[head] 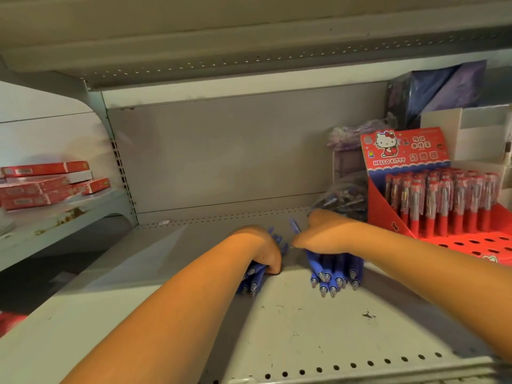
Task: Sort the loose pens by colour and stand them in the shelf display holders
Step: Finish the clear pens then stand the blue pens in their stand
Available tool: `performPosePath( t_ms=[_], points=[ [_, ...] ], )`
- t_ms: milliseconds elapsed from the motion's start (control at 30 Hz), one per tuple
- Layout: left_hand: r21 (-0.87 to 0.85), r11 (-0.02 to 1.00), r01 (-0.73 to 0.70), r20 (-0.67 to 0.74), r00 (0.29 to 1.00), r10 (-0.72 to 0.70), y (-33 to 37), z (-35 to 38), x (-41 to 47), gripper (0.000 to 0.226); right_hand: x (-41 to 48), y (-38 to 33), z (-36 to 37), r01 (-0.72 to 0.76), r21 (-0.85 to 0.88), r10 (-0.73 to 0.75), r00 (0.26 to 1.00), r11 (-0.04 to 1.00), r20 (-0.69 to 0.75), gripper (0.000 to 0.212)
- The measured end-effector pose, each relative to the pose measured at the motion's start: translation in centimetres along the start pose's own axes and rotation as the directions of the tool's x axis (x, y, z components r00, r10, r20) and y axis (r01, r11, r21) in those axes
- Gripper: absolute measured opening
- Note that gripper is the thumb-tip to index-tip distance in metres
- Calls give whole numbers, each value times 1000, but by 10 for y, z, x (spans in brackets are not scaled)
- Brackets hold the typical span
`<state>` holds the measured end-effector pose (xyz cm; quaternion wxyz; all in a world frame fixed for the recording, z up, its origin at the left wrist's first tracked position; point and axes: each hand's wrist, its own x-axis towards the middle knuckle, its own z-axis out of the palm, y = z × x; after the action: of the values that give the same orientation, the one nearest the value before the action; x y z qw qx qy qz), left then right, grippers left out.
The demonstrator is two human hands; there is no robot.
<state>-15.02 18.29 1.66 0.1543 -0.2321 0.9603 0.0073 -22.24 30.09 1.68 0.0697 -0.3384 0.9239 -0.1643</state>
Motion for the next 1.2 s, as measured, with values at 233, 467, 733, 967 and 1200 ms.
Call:
performPosePath(
  t_ms=[233, 467, 733, 967, 1200],
  points=[
    [-343, 939, 33, -28, 999, -45, -26, 6, -19, 47, -13, 8, -24, -21, 570, 43, 999, 821, -24, 28],
    [-905, 367, -214, -211, 976, 49, -37, 0, -35, 15, -69, 6, -26, 93, 922, -52, 995, 375, -80, 19],
    [-802, 48, -595, -562, 780, 277, 40, -15, -89, 22, -139, 44, -36, 289, 956, 26, 957, -41, -288, 15],
    [-672, -273, -688, -729, 552, 404, 169, -6, -131, 27, -226, 137, -66, 442, 893, 131, 894, -90, -429, 15],
    [-752, -427, -502, -659, 578, 481, 335, 31, -166, 30, -312, 270, -91, 464, 878, 199, 877, -119, -437, 24]
  ],
)
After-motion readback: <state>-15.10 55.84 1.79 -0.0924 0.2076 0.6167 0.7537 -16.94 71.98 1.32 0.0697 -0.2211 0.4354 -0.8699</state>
